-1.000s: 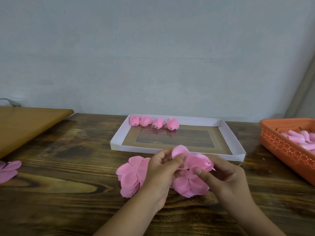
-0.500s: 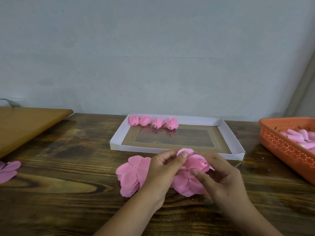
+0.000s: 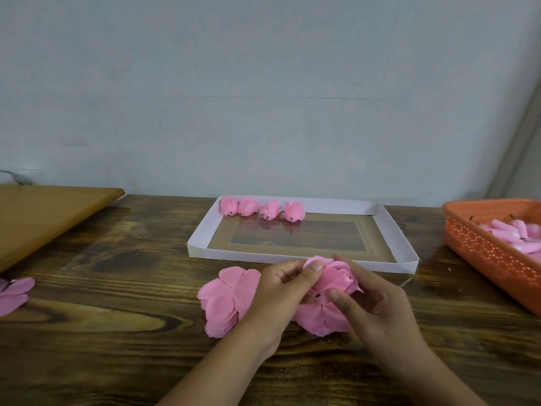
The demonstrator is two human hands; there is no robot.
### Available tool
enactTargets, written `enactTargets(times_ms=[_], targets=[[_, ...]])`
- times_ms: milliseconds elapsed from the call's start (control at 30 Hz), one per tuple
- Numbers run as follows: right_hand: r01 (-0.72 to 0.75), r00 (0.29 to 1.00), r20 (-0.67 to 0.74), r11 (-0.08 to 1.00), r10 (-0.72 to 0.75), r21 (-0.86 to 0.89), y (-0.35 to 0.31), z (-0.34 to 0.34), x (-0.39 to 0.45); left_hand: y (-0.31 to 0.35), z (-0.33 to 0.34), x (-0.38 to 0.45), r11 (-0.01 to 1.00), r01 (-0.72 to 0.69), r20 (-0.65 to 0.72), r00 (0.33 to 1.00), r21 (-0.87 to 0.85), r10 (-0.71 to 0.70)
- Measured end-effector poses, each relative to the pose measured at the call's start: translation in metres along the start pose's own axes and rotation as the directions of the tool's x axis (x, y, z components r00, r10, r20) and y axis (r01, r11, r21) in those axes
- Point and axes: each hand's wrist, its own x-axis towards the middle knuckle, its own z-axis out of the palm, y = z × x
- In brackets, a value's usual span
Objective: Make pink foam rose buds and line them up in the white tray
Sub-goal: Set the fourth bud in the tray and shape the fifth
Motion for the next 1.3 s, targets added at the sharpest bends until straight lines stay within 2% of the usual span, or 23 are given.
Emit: enactTargets(times_ms=[300, 600, 767, 967, 1033, 1133, 1200, 1300], targets=[[-0.003, 0.999, 0.045, 0.999, 0.005, -0.038, -0.002, 0.0, 0.0, -0.006, -0.001, 0.003, 0.999, -0.022, 0.014, 1.0, 0.037, 0.021], [-0.035, 0.999, 0.02, 0.999, 0.035, -0.001, 0.004, 0.001, 0.0, -0.01, 0.0, 0.001, 0.974, -0.145, 0.066, 0.989, 0.173, 0.135], [-0.014, 0.998, -0.06, 0.997, 0.01, -0.073, 0.008, 0.001, 0.001, -0.009, 0.001, 0.0, 0.948, -0.185, 0.062, 0.983, 0.259, 0.174], [0.011, 0.989, -0.149, 0.996, -0.025, -0.091, 0.01, 0.0, 0.002, -0.008, 0.001, 0.0, 0.974, -0.157, 0.024, 0.988, 0.166, 0.155], [0.015, 0.985, -0.171, 0.995, -0.031, -0.098, 0.01, -0.001, 0.003, -0.01, 0.001, 0.001, 0.973, -0.187, -0.037, 0.98, 0.134, 0.193], [0.024, 0.981, -0.19, 0.994, -0.045, -0.11, 0.01, -0.001, 0.003, -0.012, 0.0, 0.002, 0.94, -0.307, -0.113, 0.939, 0.149, 0.325], [0.017, 0.98, -0.198, 0.996, -0.035, -0.089, 0.01, -0.001, 0.003, -0.011, 0.0, -0.001, 0.904, -0.381, -0.093, 0.91, 0.194, 0.404], [0.011, 0.98, -0.195, 0.997, -0.025, -0.074, 0.01, -0.001, 0.004, -0.012, 0.001, -0.003, 0.853, -0.404, -0.01, 0.902, 0.33, 0.431]])
